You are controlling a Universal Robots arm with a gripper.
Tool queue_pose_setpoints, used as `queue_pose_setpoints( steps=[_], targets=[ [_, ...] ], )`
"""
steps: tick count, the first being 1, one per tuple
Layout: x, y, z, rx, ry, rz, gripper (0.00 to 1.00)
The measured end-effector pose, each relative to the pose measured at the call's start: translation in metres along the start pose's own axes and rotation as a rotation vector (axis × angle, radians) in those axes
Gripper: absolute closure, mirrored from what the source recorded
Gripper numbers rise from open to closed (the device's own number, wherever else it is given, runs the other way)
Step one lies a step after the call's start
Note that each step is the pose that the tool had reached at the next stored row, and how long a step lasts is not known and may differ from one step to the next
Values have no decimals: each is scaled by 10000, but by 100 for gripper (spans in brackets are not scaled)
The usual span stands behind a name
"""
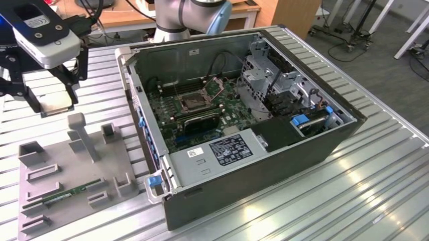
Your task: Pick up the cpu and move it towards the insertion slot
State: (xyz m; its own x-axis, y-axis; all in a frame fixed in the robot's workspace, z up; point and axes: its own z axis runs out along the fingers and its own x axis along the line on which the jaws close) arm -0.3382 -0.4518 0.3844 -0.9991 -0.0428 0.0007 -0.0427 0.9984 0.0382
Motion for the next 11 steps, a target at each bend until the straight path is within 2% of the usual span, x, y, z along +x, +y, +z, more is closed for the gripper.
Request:
queue_pose_setpoints(
  steps=[11],
  targets=[
    [-44, -2, 0, 0, 0, 0, 45]
  ],
)
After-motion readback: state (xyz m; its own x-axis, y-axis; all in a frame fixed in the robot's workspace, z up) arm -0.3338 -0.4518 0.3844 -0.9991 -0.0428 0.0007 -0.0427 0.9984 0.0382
